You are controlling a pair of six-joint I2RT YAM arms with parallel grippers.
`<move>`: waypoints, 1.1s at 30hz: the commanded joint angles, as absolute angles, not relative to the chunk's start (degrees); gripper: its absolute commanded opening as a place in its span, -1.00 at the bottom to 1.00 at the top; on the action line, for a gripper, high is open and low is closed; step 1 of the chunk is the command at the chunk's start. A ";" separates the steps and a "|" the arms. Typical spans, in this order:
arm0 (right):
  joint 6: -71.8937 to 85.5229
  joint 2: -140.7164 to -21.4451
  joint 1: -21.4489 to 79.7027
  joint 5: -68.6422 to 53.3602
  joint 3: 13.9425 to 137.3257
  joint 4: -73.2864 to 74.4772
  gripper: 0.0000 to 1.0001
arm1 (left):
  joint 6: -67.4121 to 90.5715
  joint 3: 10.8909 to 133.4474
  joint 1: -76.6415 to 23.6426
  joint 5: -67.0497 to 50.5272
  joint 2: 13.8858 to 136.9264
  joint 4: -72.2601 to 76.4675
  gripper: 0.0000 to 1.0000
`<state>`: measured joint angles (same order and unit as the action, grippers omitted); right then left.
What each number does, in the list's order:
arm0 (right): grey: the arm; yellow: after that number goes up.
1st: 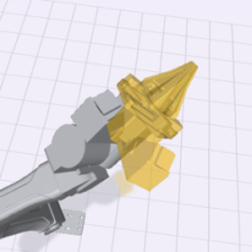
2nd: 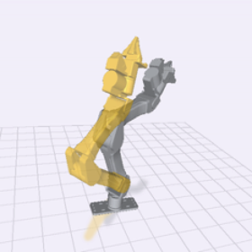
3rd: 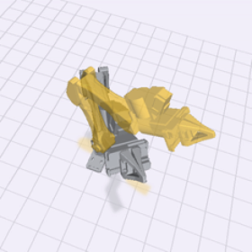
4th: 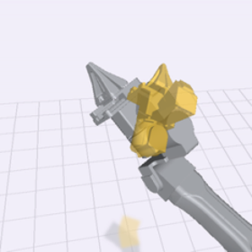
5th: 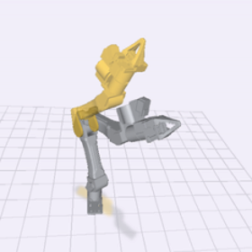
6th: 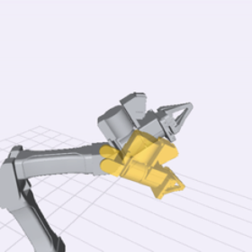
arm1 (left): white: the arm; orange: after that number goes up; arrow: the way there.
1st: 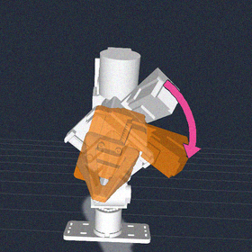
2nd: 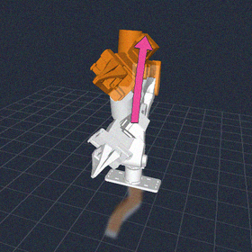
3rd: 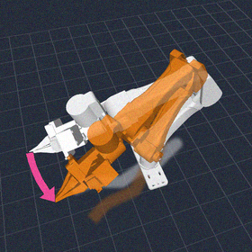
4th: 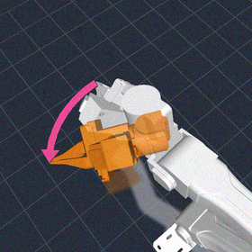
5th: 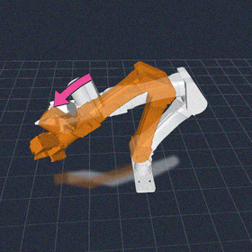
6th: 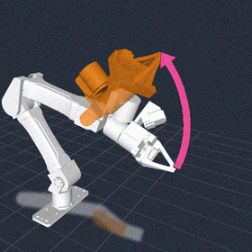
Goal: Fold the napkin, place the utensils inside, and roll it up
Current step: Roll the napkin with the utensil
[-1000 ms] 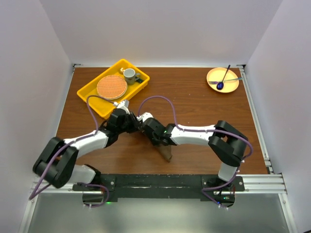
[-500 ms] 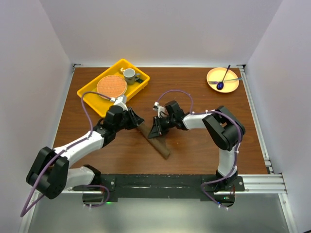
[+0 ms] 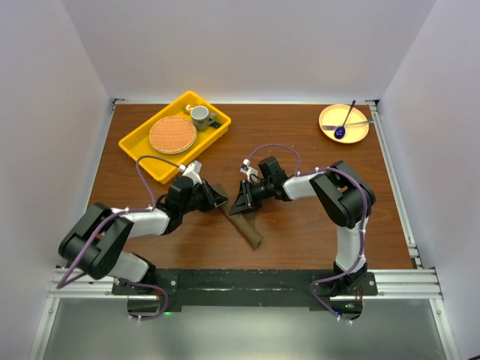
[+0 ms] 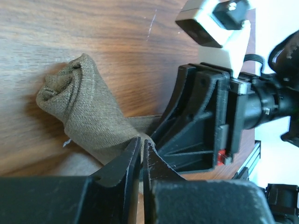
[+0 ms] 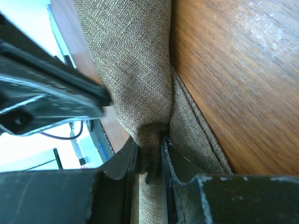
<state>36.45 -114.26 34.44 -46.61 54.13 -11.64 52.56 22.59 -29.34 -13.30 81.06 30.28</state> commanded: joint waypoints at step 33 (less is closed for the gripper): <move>25.32 -89.57 44.82 -4.32 46.58 22.76 0.19 | 48.43 27.33 -27.77 -10.81 100.28 31.30 -0.92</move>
